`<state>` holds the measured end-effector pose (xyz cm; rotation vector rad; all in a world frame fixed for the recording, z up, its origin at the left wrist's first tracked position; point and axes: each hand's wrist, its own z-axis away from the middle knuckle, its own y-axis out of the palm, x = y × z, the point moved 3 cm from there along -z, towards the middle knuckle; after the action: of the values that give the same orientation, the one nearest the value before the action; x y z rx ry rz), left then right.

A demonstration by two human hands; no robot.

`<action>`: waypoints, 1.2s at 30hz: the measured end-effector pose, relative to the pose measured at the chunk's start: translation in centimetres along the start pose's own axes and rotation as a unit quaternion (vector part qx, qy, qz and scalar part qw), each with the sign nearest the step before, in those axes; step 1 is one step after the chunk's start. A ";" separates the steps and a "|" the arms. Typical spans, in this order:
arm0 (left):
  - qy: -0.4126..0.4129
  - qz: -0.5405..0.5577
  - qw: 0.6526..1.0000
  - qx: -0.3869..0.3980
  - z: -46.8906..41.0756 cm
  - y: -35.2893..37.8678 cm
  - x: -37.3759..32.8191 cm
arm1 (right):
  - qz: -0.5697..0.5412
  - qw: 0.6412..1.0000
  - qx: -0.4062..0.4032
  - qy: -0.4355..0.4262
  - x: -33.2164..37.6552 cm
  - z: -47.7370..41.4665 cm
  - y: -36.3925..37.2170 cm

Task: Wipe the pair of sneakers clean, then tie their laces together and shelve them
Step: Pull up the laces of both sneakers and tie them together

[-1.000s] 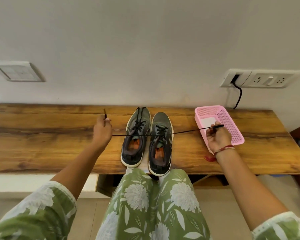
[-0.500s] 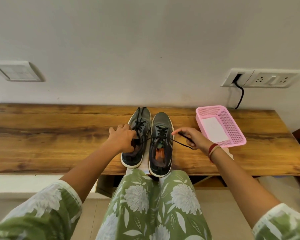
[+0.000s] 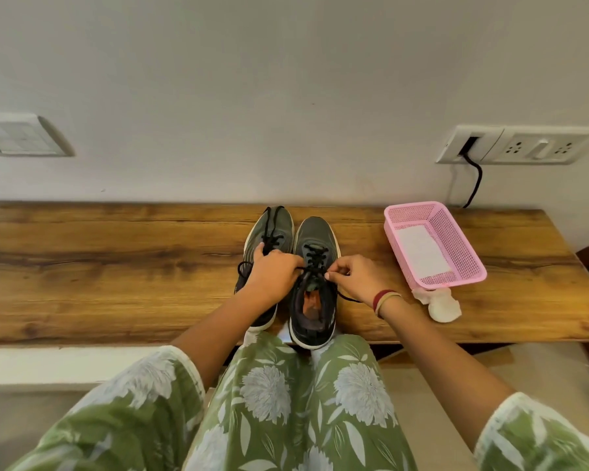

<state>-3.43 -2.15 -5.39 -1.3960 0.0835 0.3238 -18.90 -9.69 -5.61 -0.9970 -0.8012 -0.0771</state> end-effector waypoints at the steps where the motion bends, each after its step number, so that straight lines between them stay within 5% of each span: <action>1: 0.001 0.013 1.000 -0.011 0.1 -0.1 0.2 | -0.017 1.000 -0.004 -0.001 -0.1 0.1 -0.1; 7: -0.033 0.162 0.986 -0.030 0.2 -1.5 2.3 | -0.075 0.997 -0.023 -0.019 -1.0 0.2 -1.3; 17: -0.033 -0.038 0.998 0.040 0.3 -1.4 0.7 | -0.082 0.996 0.014 -0.023 -2.3 0.3 -0.9; 21: -0.034 -0.008 0.994 0.103 -0.4 -1.2 -0.9 | -0.144 0.989 0.040 -0.009 -1.5 0.2 -0.3; 26: -0.016 0.033 0.999 0.013 -0.4 -1.2 -0.3 | -0.132 0.991 0.025 -0.014 -1.4 0.2 -0.4; 31: -0.013 0.026 1.000 0.008 0.0 -1.0 0.4 | -0.120 0.993 -0.001 -0.006 -1.8 -0.2 -1.1; 36: -0.004 0.238 0.971 0.019 0.4 -1.8 -0.2 | -0.251 0.968 0.022 0.006 -0.9 0.6 -1.9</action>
<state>-3.24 -2.03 -3.58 -1.3264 0.4198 0.7225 -20.67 -10.56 -4.71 -0.7307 -1.0257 -0.4991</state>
